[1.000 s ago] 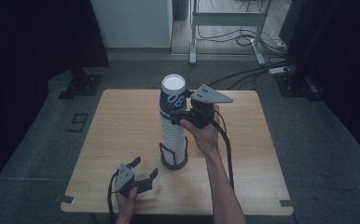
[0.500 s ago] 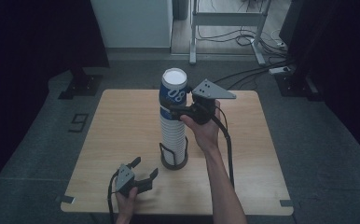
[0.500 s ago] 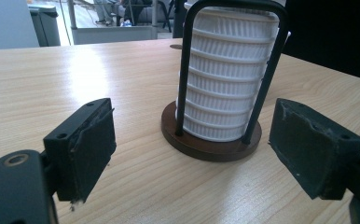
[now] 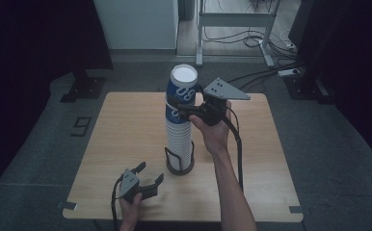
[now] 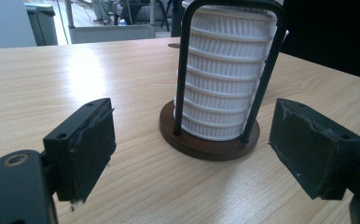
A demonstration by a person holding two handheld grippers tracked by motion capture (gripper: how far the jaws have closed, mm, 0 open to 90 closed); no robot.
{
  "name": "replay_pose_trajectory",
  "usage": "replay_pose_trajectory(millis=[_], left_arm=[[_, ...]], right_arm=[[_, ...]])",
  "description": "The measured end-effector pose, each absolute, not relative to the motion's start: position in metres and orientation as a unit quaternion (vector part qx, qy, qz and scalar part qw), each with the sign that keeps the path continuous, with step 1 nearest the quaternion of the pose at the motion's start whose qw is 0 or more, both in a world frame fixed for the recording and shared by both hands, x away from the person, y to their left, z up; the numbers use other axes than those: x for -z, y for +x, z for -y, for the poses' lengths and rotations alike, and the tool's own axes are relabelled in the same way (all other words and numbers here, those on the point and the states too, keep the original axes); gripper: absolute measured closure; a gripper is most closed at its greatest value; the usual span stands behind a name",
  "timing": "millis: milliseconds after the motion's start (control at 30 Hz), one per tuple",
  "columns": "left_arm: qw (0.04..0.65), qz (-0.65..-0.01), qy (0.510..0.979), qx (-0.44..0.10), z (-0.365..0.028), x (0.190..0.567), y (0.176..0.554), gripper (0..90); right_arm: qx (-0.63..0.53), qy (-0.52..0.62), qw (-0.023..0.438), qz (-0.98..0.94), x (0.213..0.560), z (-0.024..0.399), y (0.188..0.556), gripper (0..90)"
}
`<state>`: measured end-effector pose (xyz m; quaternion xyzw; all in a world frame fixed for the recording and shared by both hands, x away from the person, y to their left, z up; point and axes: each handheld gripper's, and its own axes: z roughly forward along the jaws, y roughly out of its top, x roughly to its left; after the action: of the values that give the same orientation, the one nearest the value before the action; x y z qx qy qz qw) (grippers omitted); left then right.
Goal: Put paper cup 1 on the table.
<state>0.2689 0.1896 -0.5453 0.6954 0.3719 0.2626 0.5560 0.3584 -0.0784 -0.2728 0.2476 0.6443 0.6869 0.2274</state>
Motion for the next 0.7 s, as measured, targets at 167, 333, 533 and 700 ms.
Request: replay_pose_trajectory(millis=[167,333,533,700], left_arm=[[0.556,-0.374,0.693,-0.264,-0.19,0.545,0.269,14.2],[0.554,-0.374,0.694,-0.268,-0.189,0.545,0.268,14.3],[0.551,-0.371,0.698,-0.266,-0.188,0.545,0.269,15.2],[0.551,-0.371,0.699,-0.265,-0.188,0.545,0.269,17.8]], right_arm=[[-0.691,0.247,0.236,-0.638,0.265,0.081,0.355,22.3],[-0.699,0.247,0.24,-0.627,0.259,0.092,0.348,22.4],[-0.703,0.256,0.245,-0.617,0.258,0.111,0.343,22.3],[-0.701,0.266,0.251,-0.612,0.261,0.127,0.337,22.3]])
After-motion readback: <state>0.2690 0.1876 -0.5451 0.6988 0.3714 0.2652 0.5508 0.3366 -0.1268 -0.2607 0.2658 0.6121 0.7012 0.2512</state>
